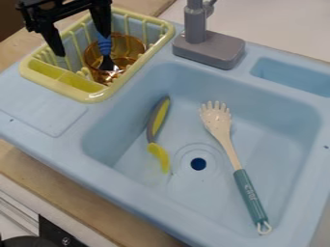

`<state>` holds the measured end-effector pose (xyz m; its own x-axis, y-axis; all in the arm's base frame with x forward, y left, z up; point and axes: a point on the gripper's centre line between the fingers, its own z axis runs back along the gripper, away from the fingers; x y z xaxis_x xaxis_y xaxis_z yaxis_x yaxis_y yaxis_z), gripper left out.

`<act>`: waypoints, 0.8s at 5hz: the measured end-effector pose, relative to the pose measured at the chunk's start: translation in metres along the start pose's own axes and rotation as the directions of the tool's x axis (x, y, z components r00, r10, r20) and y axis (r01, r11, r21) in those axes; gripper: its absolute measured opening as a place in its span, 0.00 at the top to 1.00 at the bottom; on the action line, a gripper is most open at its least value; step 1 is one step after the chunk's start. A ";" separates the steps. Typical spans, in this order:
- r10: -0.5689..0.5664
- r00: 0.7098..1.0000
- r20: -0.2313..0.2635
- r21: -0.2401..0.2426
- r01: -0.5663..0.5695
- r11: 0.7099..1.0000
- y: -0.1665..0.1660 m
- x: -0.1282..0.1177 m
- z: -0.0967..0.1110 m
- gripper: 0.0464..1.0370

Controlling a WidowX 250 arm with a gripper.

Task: Take bottle brush and put beside the blue spoon

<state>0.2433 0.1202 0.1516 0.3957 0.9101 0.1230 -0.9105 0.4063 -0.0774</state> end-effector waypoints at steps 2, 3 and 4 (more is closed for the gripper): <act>-0.043 0.999 -0.031 0.041 0.044 0.998 0.001 -0.009 -0.007 0.04; -0.057 0.998 -0.022 0.030 0.057 0.998 0.002 -0.015 0.002 0.04; -0.048 0.998 -0.039 0.005 0.048 0.999 0.002 -0.026 0.009 0.04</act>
<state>0.2301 0.0965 0.1573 0.4429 0.8922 0.0881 -0.8911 0.4489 -0.0667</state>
